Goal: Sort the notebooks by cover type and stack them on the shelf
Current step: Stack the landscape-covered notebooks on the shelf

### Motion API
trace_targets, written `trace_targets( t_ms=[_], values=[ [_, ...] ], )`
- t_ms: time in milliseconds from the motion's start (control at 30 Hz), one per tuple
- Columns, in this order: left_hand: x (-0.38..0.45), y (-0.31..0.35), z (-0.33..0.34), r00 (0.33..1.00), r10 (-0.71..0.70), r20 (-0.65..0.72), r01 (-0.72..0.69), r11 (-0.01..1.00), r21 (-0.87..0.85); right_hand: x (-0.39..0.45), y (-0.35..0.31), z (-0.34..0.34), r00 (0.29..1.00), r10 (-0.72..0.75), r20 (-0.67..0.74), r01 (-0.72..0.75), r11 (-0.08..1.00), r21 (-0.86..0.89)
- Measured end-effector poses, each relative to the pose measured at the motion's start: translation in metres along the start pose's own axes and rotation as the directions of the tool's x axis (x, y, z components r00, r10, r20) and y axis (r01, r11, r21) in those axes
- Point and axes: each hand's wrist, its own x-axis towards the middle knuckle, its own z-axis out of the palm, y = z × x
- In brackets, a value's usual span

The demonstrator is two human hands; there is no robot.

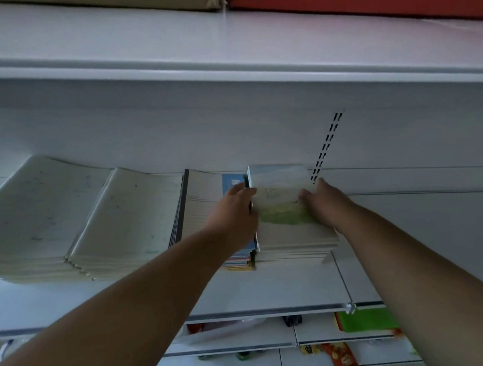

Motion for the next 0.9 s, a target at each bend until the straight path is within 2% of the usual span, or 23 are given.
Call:
trace_targets(
  t_ms=[67,100,167,233,300,400,467,533,667,900],
  values=[
    [-0.014,-0.018,-0.012,0.996,0.051,-0.076,-0.042,0.993,0.112,-0.007,-0.007,-0.001,0.982,-0.139,-0.127,0.107,0.967,-0.233],
    [-0.021,-0.031,-0.019,0.991,0.069,-0.113,-0.048,0.982,0.183,-0.016,-0.015,-0.002,0.960,-0.235,-0.151,0.185,0.940,-0.286],
    [-0.035,-0.055,-0.033,0.982,0.046,-0.186,0.006,0.964,0.267,-0.033,-0.031,0.003,0.898,-0.428,-0.099,0.376,0.866,-0.331],
    [-0.045,-0.073,-0.044,0.973,-0.006,-0.231,0.075,0.954,0.291,-0.051,-0.049,0.015,0.829,-0.559,-0.014,0.520,0.780,-0.348],
    [-0.053,-0.081,-0.047,0.979,-0.037,-0.199,0.096,0.950,0.298,-0.065,-0.066,0.030,0.754,-0.655,0.046,0.630,0.702,-0.332],
    [-0.062,-0.082,-0.044,0.982,-0.070,-0.175,0.114,0.959,0.258,-0.076,-0.084,0.057,0.654,-0.747,0.120,0.727,0.576,-0.373],
    [-0.067,-0.085,-0.043,0.978,-0.063,-0.201,0.108,0.969,0.223,-0.081,-0.090,0.074,0.618,-0.770,0.161,0.751,0.516,-0.412],
    [-0.070,-0.089,-0.045,0.974,-0.053,-0.222,0.097,0.976,0.194,-0.087,-0.095,0.085,0.625,-0.759,0.183,0.746,0.511,-0.428],
    [-0.075,-0.099,-0.052,0.975,-0.046,-0.218,0.069,0.993,0.099,-0.097,-0.104,0.100,0.671,-0.727,0.144,0.715,0.585,-0.382],
    [-0.079,-0.109,-0.057,0.998,0.053,-0.044,-0.046,0.990,0.137,-0.112,-0.119,0.111,0.835,-0.549,0.024,0.525,0.785,-0.329]
  ],
)
